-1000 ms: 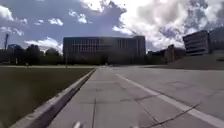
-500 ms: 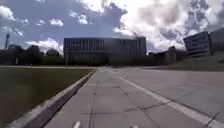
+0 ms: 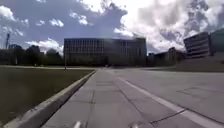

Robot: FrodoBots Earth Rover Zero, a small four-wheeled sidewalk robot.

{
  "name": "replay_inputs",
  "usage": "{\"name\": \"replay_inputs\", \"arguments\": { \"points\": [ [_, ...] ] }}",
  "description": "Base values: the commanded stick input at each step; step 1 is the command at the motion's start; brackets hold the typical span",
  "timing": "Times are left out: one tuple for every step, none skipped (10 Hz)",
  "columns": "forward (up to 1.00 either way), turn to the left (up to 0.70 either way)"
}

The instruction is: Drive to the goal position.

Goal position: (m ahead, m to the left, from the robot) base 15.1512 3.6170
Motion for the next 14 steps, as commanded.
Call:
{"name": "replay_inputs", "arguments": {
  "points": [
    [0.7,0.0],
    [0.7,0.0],
    [0.7,0.0],
    [0.7,0.0],
    [0.7,0.0],
    [0.7,0.0],
    [0.7,0.0],
    [0.7,0.0],
    [0.7,0.0],
    [0.7,0.0],
    [0.7,0.0],
    [0.7,0.0],
    [0.7,0.0],
    [0.7,0.0]
  ]
}}
